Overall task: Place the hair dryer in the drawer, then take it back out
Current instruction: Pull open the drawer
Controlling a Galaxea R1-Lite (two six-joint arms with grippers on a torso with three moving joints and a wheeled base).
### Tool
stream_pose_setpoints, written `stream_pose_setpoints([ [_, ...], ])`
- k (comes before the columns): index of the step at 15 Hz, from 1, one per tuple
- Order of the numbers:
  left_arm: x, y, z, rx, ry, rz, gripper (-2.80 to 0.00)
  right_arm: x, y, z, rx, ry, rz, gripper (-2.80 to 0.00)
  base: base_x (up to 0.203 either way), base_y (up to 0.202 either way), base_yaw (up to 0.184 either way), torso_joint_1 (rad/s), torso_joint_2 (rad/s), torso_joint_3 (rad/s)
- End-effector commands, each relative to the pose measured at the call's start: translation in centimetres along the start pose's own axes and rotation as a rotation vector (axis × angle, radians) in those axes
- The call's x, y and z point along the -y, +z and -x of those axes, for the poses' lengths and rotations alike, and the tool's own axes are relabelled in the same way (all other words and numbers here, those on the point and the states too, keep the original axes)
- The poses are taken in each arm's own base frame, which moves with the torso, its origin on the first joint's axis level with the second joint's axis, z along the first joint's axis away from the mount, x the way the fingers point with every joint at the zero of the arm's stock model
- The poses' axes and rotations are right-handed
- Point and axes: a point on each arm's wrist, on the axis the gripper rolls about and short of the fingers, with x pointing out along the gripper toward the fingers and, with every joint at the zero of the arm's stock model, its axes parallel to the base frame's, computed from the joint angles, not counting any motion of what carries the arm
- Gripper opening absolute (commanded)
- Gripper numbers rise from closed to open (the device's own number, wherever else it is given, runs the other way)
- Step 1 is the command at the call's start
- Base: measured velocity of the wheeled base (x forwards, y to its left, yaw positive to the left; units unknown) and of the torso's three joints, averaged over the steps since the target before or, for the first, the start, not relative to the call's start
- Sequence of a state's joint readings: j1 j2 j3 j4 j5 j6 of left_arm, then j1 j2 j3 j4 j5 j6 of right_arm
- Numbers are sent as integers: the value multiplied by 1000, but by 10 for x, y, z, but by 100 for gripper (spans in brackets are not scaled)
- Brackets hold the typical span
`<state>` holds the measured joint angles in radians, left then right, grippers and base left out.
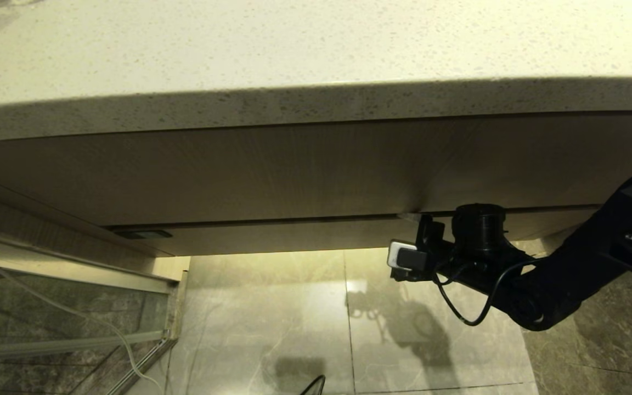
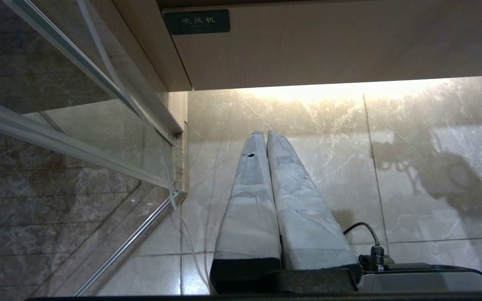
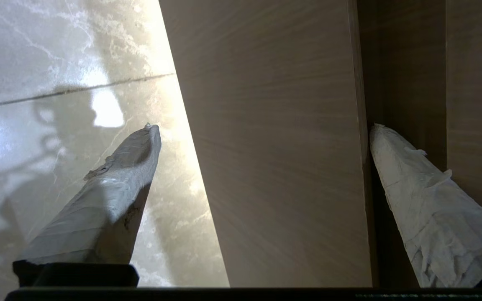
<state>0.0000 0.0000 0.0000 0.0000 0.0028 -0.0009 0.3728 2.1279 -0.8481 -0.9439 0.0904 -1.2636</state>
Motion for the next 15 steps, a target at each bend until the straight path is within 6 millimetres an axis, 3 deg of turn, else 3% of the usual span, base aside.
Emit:
stream_pose_setpoints([
  [1, 0, 0, 0, 0, 0, 1, -280, -1, 0, 2, -9, 20, 3, 0, 0, 0, 0, 0, 0, 0],
  [15, 0, 0, 0, 0, 0, 0, -280, -9, 1, 15, -28, 103, -2, 0, 0, 0, 0, 0, 0, 0],
])
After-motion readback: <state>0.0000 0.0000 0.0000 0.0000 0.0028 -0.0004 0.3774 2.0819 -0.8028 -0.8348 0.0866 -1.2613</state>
